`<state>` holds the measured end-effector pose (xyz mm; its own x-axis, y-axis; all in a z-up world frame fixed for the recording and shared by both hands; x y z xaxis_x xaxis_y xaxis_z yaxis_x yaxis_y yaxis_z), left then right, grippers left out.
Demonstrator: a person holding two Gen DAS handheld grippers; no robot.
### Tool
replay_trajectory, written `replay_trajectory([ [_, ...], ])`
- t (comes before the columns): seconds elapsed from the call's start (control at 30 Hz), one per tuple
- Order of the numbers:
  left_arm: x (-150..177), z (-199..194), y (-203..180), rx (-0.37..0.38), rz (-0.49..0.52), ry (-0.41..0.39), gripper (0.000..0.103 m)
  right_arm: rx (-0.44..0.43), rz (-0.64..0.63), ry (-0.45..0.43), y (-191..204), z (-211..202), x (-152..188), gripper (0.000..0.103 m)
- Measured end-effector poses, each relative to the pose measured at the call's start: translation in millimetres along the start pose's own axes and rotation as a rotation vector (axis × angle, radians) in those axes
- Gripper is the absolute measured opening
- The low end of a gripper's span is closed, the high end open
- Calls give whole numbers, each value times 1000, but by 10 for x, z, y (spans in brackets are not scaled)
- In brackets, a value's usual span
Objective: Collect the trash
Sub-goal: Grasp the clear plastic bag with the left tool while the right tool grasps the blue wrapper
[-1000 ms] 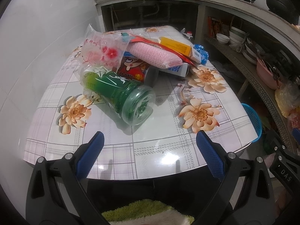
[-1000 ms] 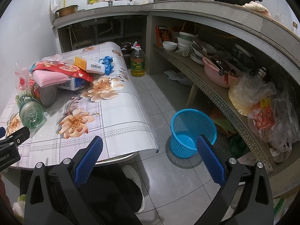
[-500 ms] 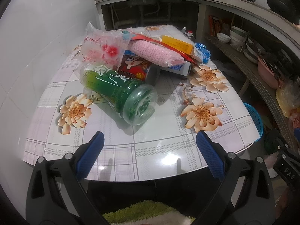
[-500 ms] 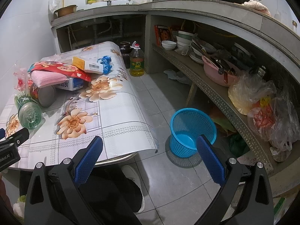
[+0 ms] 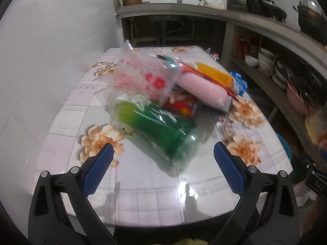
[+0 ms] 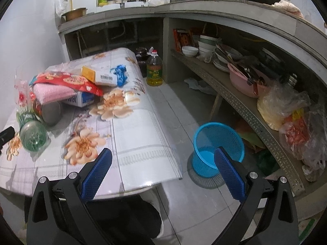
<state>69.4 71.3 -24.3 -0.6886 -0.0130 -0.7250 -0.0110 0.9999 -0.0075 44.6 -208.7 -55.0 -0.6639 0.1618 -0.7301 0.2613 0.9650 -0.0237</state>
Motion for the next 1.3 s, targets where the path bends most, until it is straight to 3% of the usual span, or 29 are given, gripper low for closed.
replay_trajectory([
  [0.1, -160, 34, 165, 44, -31, -44, 95, -11, 10, -28, 32, 59, -73, 97],
  [0.17, -299, 64, 260, 135, -45, -77, 94, -20, 11, -28, 54, 106, -120, 97],
  [0.3, -636, 233, 505, 190, -174, -46, 94, -37, 3, -12, 134, 250, -209, 97],
  [0.43, -1024, 540, 718, 181, -328, 25, 94, -53, -9, -7, 237, 392, -317, 97],
  [0.5, -1125, 748, 787, 168, -373, 83, 94, -61, -13, -15, 270, 430, -381, 97],
  [0.57, -1189, 872, 857, 152, -421, 92, 94, -80, -13, -30, 286, 488, -513, 97],
  [0.67, -1231, 949, 866, 138, -415, 89, 93, -125, 7, -54, 259, 560, -781, 97],
  [0.7, -1237, 958, 875, 130, -402, 80, 86, -165, 21, -56, 252, 607, -894, 97],
  [0.77, -1224, 956, 873, 118, -383, 79, 72, -309, 71, -4, 263, 810, -1158, 97],
  [0.83, -1187, 989, 900, 134, -397, 95, 66, -459, 136, 78, 301, 1068, -1373, 97],
  [0.93, -1137, 957, 952, 143, -421, 89, 58, -578, 219, 182, 391, 1483, -1660, 91],
  [1.07, -1086, 891, 1007, 167, -423, 81, 49, -626, 225, 314, 654, 2000, -1886, 81],
  [1.3, -985, 758, 1135, 230, -449, 67, 37, -547, 202, 443, 894, 2526, -1903, 57],
])
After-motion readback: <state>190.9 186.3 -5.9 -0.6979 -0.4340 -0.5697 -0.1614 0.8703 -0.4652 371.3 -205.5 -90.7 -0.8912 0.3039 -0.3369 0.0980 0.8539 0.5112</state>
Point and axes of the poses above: each gripper's, at about its wrist camera, not at the fingertips, and z roughly the way its jaws point, y to its left, x to its underside, the point moved 5 cm from there along z, roughly the way its jaws point
